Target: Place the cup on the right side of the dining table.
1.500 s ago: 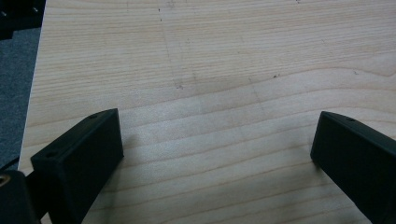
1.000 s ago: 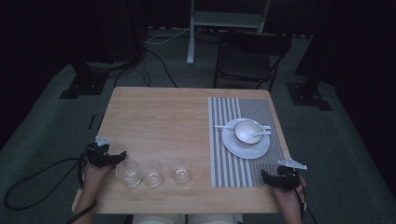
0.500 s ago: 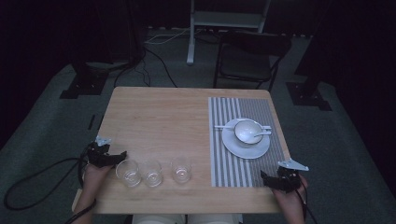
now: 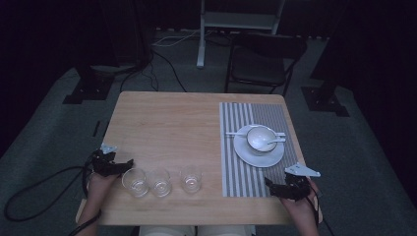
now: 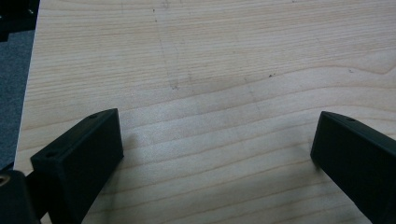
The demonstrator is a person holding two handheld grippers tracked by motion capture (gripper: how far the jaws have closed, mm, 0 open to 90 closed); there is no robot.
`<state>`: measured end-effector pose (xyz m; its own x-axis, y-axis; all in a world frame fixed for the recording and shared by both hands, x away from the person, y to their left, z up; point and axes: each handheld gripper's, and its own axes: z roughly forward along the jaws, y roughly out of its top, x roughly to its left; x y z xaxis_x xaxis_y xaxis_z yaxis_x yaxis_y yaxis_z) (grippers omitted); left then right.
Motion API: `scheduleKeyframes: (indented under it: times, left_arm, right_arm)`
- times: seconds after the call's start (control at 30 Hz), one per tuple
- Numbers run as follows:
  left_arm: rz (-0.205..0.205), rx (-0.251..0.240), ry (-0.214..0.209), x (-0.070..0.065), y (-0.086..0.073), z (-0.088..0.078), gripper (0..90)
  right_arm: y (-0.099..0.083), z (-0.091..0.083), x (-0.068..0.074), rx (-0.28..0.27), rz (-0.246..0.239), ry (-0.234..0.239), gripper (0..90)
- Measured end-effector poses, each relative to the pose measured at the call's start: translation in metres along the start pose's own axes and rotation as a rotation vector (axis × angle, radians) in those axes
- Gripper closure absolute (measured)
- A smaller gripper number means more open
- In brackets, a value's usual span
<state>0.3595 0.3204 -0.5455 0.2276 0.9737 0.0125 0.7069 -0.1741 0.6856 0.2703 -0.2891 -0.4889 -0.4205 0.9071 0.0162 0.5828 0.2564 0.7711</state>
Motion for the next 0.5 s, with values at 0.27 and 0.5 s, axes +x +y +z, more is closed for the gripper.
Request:
scheduleKeyframes:
  times: [0.27, 0.5]
  left_arm:
    - [0.0, 0.0, 0.0, 0.0, 0.0, 0.0, 2.7]
    - [0.0, 0.0, 0.0, 0.0, 0.0, 0.0, 2.7]
  right_arm:
    - [0.021, -0.003, 0.017, -0.035, -0.051, 0.074, 12.9]
    - [0.039, -0.003, 0.038, -0.065, -0.097, 0.121, 12.9]
